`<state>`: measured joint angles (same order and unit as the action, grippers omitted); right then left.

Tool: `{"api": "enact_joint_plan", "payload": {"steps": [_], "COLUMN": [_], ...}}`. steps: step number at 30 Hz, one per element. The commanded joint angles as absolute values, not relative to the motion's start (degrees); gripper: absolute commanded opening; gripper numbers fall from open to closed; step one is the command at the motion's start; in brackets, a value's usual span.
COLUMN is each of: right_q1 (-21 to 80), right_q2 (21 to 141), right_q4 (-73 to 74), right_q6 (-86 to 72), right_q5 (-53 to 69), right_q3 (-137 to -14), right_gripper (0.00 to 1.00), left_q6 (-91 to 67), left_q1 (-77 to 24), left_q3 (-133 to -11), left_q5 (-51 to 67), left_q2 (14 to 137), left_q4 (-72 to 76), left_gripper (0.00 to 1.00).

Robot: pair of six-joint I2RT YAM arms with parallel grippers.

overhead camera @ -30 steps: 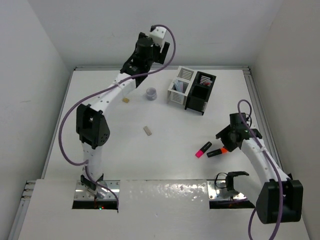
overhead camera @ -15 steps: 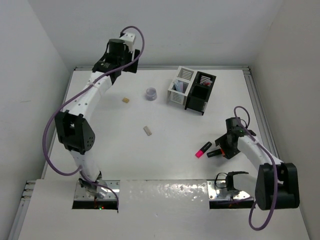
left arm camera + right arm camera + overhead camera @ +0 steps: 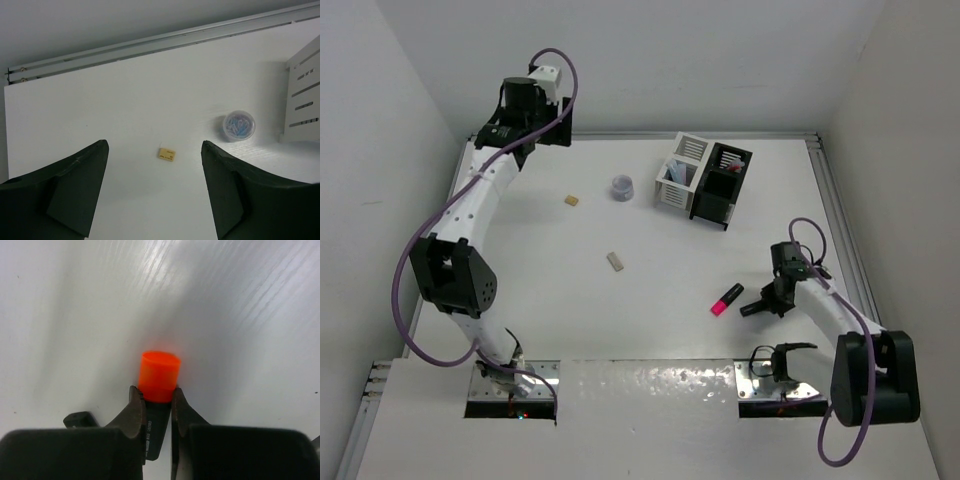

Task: Sort the stationery into containers
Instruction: Pick up the pen from the center of the board.

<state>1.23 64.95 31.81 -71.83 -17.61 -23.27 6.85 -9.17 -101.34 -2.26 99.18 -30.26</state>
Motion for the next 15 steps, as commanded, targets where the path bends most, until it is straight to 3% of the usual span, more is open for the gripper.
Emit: {"api": "enact_joint_plan", "payload": {"steps": [1,6,9,15], "right_q1": [0.97,3.77,8.77,21.85], "right_q2": [63.55,55.14,53.18,63.53], "right_q4": [32.52,33.06,25.86,10.50], "right_q6": [-71.29,-65.58,-53.23,-32.11], "right_q5": [-23.10,-31.18,-36.29,-44.65], "right_q3": [-22.75,-28.73,-36.26,-53.60], "right_gripper": [0.00,0.00,0.00,0.00], "left_q6": [6.77,7.29,7.38,6.42], "left_q1": [-7.47,-5.19,-3.34,-0.62], "left_q3": [-102.22,-102.39,-102.22,-102.39], "left_q5": [-0.35,2.89,5.36,6.68], "left_q2": [97.03,97.64,98.87,100.98], "left_q4": [-30.85,-31.64,-31.73,-32.61], "left_gripper": [0.72,0.72,0.72,0.71]}}
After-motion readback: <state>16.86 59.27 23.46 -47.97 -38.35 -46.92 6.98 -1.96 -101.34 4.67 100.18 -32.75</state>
